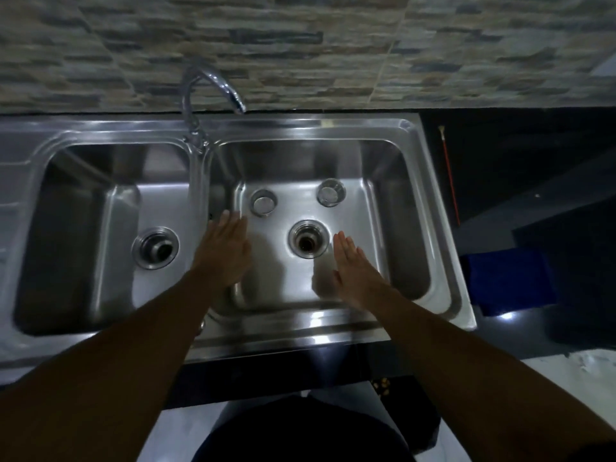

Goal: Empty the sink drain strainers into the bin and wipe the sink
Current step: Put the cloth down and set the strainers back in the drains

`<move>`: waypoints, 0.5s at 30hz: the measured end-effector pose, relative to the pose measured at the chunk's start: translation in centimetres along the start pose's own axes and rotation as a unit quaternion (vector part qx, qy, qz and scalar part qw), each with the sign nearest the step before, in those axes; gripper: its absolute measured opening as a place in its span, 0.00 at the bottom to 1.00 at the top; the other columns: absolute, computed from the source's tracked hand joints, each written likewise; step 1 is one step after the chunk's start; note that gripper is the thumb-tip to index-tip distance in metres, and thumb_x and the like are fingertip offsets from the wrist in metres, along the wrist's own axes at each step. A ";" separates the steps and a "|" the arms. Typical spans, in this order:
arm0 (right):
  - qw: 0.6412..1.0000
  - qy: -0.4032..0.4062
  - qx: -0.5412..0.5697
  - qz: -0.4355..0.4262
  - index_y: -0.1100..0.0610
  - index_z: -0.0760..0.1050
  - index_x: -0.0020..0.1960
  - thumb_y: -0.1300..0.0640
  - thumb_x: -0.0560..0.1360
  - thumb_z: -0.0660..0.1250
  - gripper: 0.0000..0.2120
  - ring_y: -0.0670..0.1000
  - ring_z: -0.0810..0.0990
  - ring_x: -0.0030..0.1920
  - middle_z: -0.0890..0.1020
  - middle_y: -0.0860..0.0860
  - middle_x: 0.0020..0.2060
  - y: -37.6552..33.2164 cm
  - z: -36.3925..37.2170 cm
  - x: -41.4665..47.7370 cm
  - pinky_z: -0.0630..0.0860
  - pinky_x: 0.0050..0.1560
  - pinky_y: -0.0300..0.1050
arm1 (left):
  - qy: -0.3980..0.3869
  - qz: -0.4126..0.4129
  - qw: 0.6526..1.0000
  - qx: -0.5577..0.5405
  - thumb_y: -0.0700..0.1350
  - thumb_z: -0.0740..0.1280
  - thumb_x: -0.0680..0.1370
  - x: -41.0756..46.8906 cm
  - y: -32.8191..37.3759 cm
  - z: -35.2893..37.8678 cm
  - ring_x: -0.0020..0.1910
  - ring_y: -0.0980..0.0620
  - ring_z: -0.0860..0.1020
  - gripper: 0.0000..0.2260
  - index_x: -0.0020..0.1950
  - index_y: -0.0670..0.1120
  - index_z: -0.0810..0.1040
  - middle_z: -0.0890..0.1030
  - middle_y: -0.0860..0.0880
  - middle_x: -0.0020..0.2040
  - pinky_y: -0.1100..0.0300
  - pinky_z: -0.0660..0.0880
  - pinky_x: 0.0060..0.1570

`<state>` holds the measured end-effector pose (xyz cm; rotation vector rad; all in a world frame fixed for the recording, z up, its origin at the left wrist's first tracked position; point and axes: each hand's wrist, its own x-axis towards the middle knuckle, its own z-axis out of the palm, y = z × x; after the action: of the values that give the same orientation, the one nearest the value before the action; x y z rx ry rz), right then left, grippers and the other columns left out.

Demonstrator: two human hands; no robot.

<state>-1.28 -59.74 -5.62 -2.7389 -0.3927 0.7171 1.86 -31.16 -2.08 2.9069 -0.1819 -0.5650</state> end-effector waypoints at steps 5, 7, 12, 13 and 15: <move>1.000 -0.002 -0.016 0.000 0.63 0.38 0.80 0.60 0.79 0.63 0.41 0.58 0.41 0.80 0.41 0.59 0.80 -1.0 0.5 3.6 0.44 0.80 0.52 | 0.052 -0.022 0.997 -0.058 0.41 0.54 0.84 1.5 -4.5 0.1 0.82 0.43 0.47 0.27 0.82 0.38 0.50 0.49 0.39 0.83 0.48 0.46 0.81; 0.999 0.004 -0.034 -0.005 0.63 0.39 0.80 0.60 0.79 0.62 0.40 0.59 0.42 0.80 0.42 0.60 0.80 -0.7 0.4 5.0 0.45 0.80 0.53 | 0.080 -0.016 0.995 -0.061 0.42 0.51 0.84 2.2 -5.1 0.5 0.82 0.40 0.49 0.26 0.81 0.37 0.52 0.51 0.38 0.82 0.46 0.46 0.81; 0.999 0.003 -0.035 -0.005 0.62 0.41 0.80 0.54 0.77 0.66 0.44 0.60 0.43 0.80 0.44 0.61 0.80 0.7 -0.7 9.5 0.46 0.80 0.56 | 0.159 -0.013 0.986 -0.047 0.46 0.50 0.83 2.9 -4.8 1.9 0.81 0.40 0.54 0.26 0.80 0.37 0.58 0.57 0.37 0.81 0.44 0.52 0.80; 0.999 0.006 -0.039 -0.006 0.62 0.41 0.80 0.54 0.76 0.67 0.45 0.60 0.43 0.80 0.44 0.61 0.80 1.2 -0.9 10.6 0.46 0.80 0.56 | 0.170 -0.015 0.984 -0.047 0.45 0.51 0.83 3.0 -4.8 2.1 0.81 0.41 0.55 0.25 0.80 0.37 0.59 0.58 0.37 0.81 0.44 0.53 0.80; 0.999 0.020 -0.050 0.000 0.62 0.40 0.81 0.55 0.77 0.67 0.44 0.59 0.43 0.80 0.43 0.60 0.80 2.1 -1.0 12.6 0.46 0.80 0.56 | 0.182 -0.018 0.982 -0.057 0.45 0.51 0.84 3.2 -4.9 2.2 0.81 0.41 0.56 0.25 0.80 0.38 0.59 0.59 0.38 0.81 0.45 0.53 0.80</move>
<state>10.15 -57.72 -10.93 -2.8414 -0.4299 0.6599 4.41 -27.24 -6.23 2.8431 -0.0442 -0.0401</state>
